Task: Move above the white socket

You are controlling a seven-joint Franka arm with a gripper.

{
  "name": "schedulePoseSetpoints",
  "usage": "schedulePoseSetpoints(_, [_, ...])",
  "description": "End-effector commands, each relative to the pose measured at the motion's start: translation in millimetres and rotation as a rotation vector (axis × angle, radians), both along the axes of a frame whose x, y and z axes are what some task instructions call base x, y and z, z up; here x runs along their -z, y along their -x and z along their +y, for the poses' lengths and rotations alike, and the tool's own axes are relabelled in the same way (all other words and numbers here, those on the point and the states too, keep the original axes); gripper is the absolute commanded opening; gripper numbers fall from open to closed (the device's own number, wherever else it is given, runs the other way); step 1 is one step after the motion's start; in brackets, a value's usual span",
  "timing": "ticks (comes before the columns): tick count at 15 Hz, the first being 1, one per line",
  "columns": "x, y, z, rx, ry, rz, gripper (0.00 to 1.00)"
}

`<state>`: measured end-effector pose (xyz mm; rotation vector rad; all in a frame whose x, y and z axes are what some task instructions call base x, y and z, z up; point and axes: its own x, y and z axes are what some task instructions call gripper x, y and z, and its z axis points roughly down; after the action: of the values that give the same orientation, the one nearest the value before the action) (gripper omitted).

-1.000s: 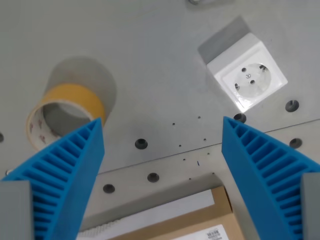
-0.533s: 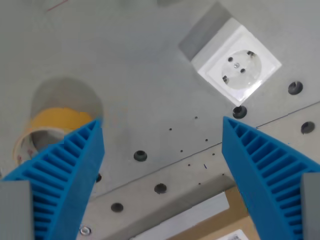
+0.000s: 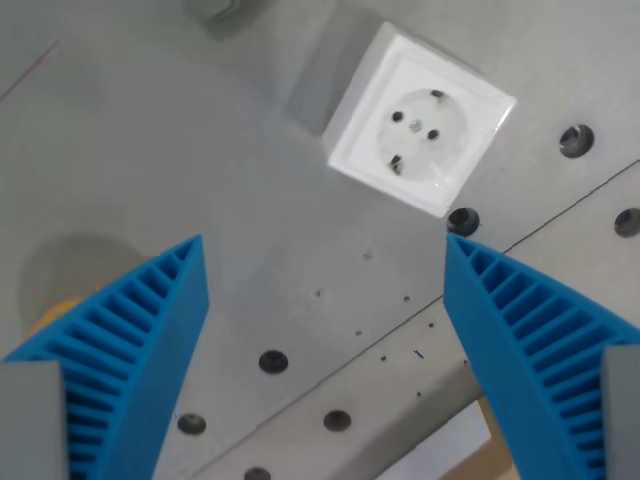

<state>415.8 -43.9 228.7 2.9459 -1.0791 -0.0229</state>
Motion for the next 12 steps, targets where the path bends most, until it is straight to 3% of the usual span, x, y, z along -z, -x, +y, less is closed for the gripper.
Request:
schedulePoseSetpoints(1, [17.0, 5.5, -11.3, 0.381, 0.035, -0.089, 1.00])
schedulePoseSetpoints(12, [52.1, 14.1, -36.5, 0.505, 0.056, -0.105, 1.00])
